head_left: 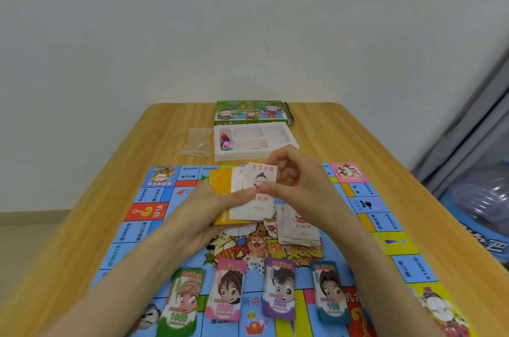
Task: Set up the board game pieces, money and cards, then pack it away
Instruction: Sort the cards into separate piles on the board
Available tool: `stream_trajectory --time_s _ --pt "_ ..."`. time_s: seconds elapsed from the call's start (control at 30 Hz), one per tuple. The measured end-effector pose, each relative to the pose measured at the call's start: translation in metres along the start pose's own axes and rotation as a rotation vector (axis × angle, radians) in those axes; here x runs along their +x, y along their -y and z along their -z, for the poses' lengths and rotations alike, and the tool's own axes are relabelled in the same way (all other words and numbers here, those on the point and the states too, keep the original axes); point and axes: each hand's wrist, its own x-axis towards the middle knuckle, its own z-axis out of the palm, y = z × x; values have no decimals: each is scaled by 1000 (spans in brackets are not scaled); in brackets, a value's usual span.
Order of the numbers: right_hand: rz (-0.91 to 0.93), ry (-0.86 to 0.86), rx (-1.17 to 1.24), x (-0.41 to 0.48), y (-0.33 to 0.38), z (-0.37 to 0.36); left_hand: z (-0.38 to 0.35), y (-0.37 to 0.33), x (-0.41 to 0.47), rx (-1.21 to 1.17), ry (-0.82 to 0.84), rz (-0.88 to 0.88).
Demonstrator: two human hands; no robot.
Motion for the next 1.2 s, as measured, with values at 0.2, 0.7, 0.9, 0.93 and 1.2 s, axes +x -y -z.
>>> stream_trajectory --time_s 0.2,0.7,0.9,0.93,1.2 --pt "-14 -72 26 -1 2 1 1 0 0 -32 0 2" --pt "-487 -195 39 -1 -7 39 4 -4 1 -5 -78 4" --pt "-554 119 -214 -1 -13 30 4 -4 2 3 -82 11" --pt "-534 126 -267 -1 -14 29 3 -4 2 5 -79 13" --pt "-455 161 -492 -4 -19 25 3 -4 0 16 -35 11"
